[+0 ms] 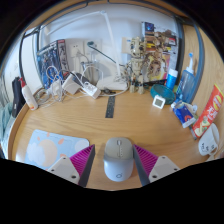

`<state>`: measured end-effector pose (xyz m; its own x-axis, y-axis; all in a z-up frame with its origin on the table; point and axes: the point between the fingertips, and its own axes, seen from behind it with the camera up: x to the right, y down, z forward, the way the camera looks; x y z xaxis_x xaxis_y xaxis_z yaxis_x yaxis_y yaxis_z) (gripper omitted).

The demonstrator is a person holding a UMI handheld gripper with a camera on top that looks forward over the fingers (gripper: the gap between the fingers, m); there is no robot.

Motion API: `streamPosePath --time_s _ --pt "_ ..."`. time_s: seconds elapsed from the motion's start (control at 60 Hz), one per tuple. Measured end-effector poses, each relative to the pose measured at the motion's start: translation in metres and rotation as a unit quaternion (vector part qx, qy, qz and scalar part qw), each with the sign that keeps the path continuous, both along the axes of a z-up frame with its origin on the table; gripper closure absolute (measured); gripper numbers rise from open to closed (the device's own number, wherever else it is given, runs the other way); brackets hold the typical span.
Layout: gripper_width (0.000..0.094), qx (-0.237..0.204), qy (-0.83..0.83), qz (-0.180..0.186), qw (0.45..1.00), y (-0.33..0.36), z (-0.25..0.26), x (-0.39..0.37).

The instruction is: Arrange mouse

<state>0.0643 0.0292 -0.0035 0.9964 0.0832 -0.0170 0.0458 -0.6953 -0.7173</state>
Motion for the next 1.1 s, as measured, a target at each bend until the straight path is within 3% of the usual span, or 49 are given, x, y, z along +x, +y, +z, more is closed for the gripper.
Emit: streamPosePath --time_s 0.2,0.4,0.483,0.65,0.817,0.983,1.1 --pt "0.0407 -0.018 -0.007 -0.018 1.0 0.001 -0.012 0.007" --pt "0.0555 -0.031 -0.016 -0.021 0.999 -0.003 -0.013 0.01" --pt "0.0602 -0.043 -0.014 -0.032 0.998 -0.003 -0.014 0.01" --pt "0.0606 -0.07 0.005 -0.054 0.996 -0.004 -0.007 0.007" --pt "0.0606 0.01 0.018 -0.064 0.998 0.026 0.092 -0.005" --pt "0.0605 0.103 0.01 -0.028 0.994 0.043 0.212 -0.051" --pt "0.0605 0.13 0.009 -0.006 0.992 0.043 0.248 -0.097"
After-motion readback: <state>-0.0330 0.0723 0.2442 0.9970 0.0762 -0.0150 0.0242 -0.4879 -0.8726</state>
